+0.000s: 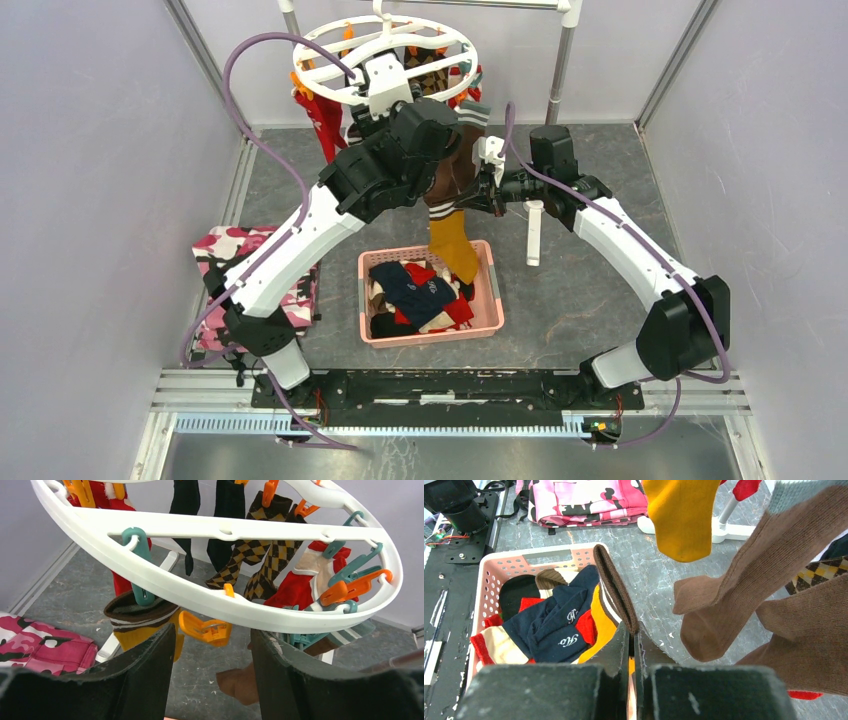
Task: Clip the socks to the hanger
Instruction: Open the clamp at the hanger.
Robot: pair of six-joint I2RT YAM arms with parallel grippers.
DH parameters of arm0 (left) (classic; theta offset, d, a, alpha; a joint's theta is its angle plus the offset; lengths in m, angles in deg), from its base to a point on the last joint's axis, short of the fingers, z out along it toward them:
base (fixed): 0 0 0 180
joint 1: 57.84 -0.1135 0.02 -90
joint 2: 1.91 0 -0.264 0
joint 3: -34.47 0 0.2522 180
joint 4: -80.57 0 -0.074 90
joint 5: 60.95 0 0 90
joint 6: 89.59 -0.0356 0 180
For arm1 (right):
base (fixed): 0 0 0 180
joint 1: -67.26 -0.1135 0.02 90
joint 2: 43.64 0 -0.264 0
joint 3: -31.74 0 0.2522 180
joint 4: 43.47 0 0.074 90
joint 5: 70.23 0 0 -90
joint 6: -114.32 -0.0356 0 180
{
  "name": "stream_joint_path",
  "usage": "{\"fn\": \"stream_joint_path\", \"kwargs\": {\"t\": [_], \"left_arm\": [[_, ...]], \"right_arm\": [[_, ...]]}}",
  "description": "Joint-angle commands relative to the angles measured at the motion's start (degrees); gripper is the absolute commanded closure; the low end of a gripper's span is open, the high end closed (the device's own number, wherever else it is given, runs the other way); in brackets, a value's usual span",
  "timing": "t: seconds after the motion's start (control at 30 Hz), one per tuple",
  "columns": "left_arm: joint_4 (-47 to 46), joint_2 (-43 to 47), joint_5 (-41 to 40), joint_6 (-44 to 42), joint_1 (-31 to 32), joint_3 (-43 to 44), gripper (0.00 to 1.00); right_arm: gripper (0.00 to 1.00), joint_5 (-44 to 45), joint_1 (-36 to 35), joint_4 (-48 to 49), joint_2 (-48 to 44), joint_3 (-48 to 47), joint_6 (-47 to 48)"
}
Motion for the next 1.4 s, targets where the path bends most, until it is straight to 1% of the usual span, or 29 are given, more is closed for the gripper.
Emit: {"fn": "stream_joint_path", "kwargs": {"t": [0.0, 0.17, 0.37, 0.8, 0.97, 1.13, 1.2, 1.27, 1.37], "left_arm": [[-1.18, -1.02, -3.88, -0.74, 0.01, 2.12, 0.37], [-1.73, -1.79, -6.10, -1.46, -0.05, 2.04, 0.37], [-5.13, -1.96, -7.77, -3.81, -0.57, 0.96, 0.40], [-7.22, -2.07, -6.92, -5.30, -1.74, -0.17, 0.42], [-9.83, -1.05, -6.66, -6.76, -1.83, -2.05, 0.42], [-13.23, 0.16, -5.96, -8.85, -1.83, -4.42, 0.47], [-13.50, 0.22, -5.74, -9.09, -1.84, -4.54, 0.48], [-13.51, 0.35, -5.27, -9.08, -1.84, -4.51, 0.48], [-13.85, 0.63, -4.78, -9.41, -1.85, -4.57, 0.45]], "right_arm": [[1.00, -1.37, -0.22, 0.70, -2.33, 0.31, 0.59], [1.00, -1.45, -0.19, 0.51, -2.66, 0.35, 0.88], [1.00, -1.61, -0.23, 0.30, -2.86, 0.49, 1.02], [1.00, -1.63, -0.14, -0.04, -3.15, 0.62, 1.34], [1.00, -1.71, -0.17, 0.05, -3.02, 0.63, 1.43], [1.00, -1.72, -0.22, 0.02, -2.97, 0.61, 1.43], [1.00, -1.72, -0.20, 0.02, -2.95, 0.62, 1.43], [1.00, -1.72, -0.19, -0.03, -2.89, 0.66, 1.43], [1.00, -1.72, -0.16, -0.11, -2.88, 0.69, 1.43]]}}
